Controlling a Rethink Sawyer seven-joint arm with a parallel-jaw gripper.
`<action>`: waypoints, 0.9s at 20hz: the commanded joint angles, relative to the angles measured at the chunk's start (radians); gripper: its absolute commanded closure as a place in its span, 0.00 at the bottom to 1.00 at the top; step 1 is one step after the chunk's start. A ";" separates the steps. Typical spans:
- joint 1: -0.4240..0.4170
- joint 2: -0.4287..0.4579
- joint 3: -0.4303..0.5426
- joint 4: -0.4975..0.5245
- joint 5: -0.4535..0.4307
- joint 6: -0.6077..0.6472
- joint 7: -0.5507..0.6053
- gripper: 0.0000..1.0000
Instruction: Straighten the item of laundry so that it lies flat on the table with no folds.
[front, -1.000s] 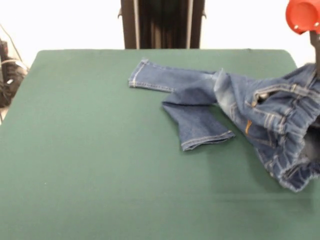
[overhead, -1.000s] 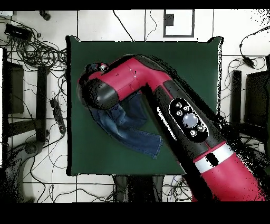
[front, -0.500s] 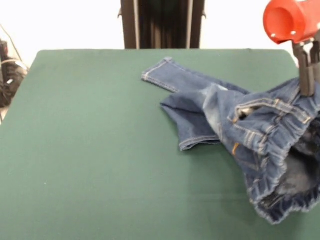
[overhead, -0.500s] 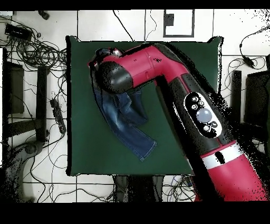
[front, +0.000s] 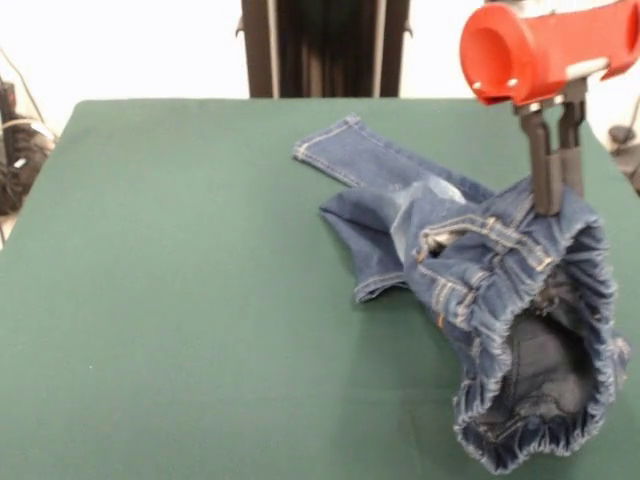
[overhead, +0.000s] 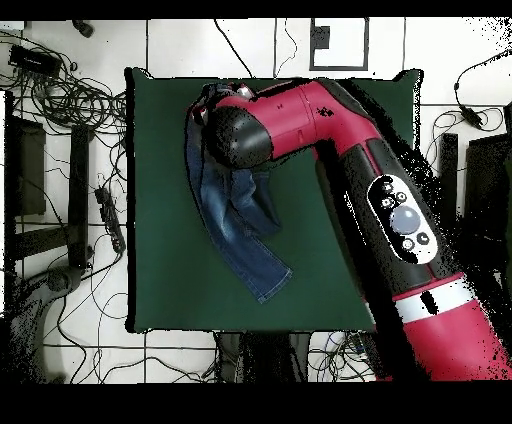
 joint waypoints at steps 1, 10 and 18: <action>0.044 0.017 -0.107 0.025 -0.017 0.028 0.027 1.00; 0.070 0.070 -0.136 -0.015 -0.023 0.017 0.003 1.00; 0.065 0.078 -0.117 -0.043 -0.011 0.025 -0.054 1.00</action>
